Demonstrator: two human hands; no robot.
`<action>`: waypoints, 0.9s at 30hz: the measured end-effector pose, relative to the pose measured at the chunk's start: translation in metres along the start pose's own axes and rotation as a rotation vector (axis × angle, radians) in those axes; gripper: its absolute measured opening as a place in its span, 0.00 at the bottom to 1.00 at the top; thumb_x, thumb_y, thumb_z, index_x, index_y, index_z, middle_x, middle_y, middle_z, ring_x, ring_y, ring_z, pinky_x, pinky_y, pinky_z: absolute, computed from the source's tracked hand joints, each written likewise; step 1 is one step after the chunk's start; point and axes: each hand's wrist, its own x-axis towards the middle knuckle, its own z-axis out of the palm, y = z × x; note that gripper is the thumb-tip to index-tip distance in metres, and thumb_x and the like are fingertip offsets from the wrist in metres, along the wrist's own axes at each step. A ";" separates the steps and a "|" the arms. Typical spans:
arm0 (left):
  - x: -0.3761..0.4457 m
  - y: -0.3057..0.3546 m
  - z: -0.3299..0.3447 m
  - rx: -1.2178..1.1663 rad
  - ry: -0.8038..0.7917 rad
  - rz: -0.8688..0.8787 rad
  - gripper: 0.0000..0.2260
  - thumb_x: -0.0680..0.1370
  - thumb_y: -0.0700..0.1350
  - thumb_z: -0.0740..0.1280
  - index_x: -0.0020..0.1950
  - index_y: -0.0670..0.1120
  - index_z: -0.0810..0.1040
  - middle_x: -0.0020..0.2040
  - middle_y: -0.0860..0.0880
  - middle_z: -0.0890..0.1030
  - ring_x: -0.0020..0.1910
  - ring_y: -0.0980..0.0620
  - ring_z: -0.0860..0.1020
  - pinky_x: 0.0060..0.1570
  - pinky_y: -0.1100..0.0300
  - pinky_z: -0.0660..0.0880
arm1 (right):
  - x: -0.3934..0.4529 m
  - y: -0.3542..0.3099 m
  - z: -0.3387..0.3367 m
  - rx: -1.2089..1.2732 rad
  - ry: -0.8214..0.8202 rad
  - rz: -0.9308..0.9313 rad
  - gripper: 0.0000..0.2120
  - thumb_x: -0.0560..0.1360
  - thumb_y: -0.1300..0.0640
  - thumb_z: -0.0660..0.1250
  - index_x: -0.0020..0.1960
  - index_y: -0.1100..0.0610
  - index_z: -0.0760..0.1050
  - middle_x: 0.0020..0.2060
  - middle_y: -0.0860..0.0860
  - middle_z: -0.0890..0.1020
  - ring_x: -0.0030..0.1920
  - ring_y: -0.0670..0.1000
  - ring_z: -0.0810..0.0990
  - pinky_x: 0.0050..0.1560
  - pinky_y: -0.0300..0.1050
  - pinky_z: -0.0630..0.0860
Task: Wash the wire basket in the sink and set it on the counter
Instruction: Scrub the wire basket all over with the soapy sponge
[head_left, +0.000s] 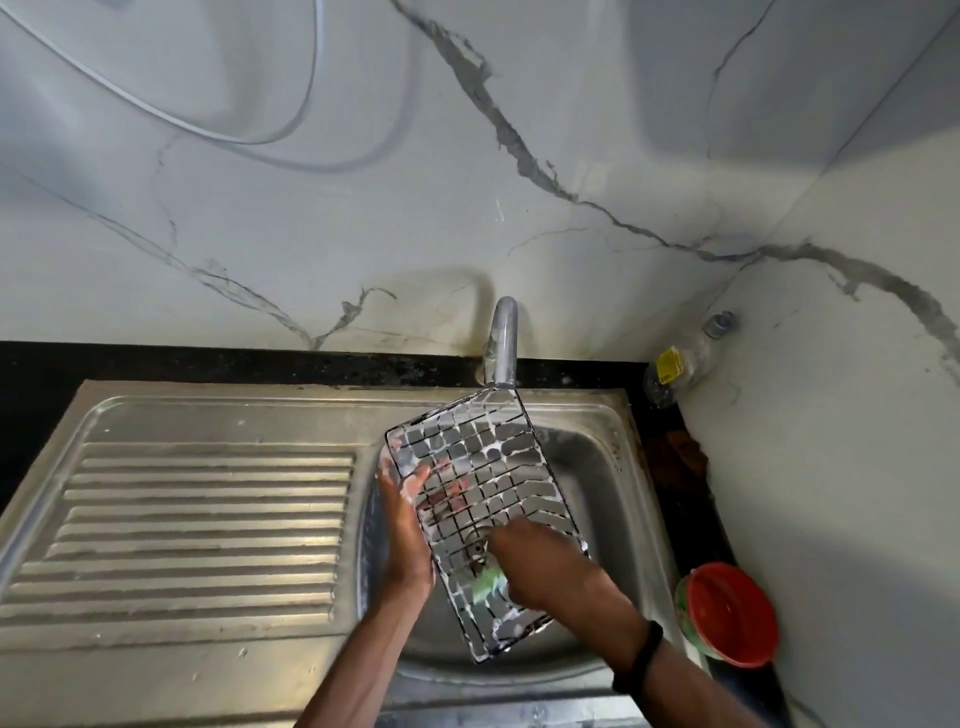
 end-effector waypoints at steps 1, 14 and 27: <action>0.000 0.010 0.001 -0.001 -0.016 0.030 0.27 0.78 0.71 0.56 0.74 0.61 0.72 0.71 0.51 0.78 0.71 0.37 0.75 0.70 0.31 0.69 | 0.000 -0.003 -0.003 -0.066 0.082 0.016 0.18 0.76 0.68 0.66 0.65 0.59 0.75 0.62 0.59 0.78 0.64 0.60 0.77 0.62 0.53 0.75; 0.010 0.046 0.002 0.268 -0.236 0.435 0.40 0.70 0.71 0.70 0.79 0.63 0.61 0.77 0.64 0.66 0.73 0.52 0.72 0.65 0.37 0.76 | -0.013 -0.018 0.064 0.264 -0.057 0.178 0.21 0.80 0.63 0.57 0.72 0.56 0.71 0.74 0.60 0.67 0.72 0.61 0.70 0.71 0.50 0.68; -0.003 0.042 0.011 0.267 -0.191 0.428 0.36 0.70 0.65 0.72 0.76 0.66 0.63 0.74 0.69 0.65 0.72 0.58 0.71 0.65 0.48 0.75 | -0.004 -0.039 0.062 0.399 -0.111 0.238 0.09 0.79 0.60 0.60 0.56 0.59 0.76 0.65 0.61 0.76 0.63 0.58 0.79 0.58 0.47 0.75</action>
